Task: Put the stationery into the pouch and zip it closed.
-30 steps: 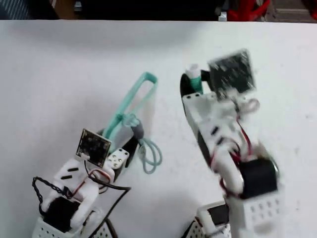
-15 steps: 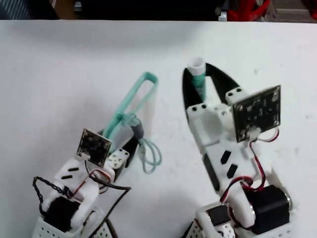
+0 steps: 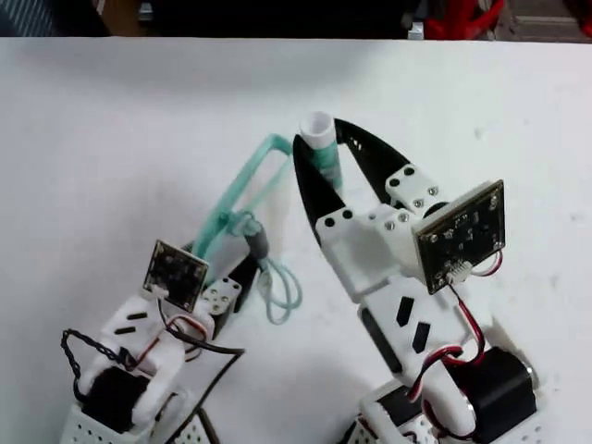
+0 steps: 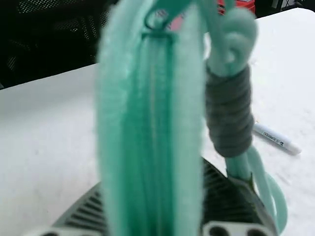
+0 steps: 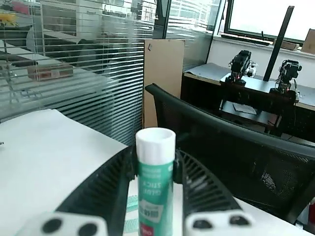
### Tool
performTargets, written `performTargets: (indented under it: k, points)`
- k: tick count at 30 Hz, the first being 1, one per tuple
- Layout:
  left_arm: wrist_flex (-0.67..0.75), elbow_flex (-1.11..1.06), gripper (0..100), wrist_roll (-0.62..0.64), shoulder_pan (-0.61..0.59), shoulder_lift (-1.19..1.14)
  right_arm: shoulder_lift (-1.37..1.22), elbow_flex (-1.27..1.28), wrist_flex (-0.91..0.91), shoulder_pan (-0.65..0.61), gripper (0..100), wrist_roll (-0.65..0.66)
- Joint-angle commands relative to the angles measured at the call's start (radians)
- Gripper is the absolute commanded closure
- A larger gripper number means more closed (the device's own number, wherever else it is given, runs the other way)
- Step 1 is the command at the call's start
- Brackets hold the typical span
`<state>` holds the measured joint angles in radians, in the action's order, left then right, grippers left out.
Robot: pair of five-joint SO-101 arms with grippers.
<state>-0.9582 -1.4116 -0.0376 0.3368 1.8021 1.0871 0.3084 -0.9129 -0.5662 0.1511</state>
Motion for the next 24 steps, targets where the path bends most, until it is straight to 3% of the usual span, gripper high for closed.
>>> performTargets:
  k: [1, 6, 15, 19, 24]
  points:
    - [0.026, 0.008, 84, -0.005, 0.002, -0.012, 0.030, -0.038, -0.041, -0.005, 98.1, 0.005]
    - [0.029, 0.008, 84, -0.005, 0.002, -0.012, 0.044, 0.163, -0.041, 0.002, 98.1, 0.011]
    - [0.026, 0.008, 84, -0.003, 0.002, -0.012, 0.125, 0.003, 0.002, 0.044, 98.1, 0.012]
    - [0.028, 0.008, 84, -0.002, 0.002, -0.012, 0.110, 0.094, -0.061, 0.036, 98.1, 0.012]
    - [0.026, 0.008, 84, -0.002, 0.002, -0.012, 0.127, 0.180, 0.021, 0.047, 98.1, 0.014]
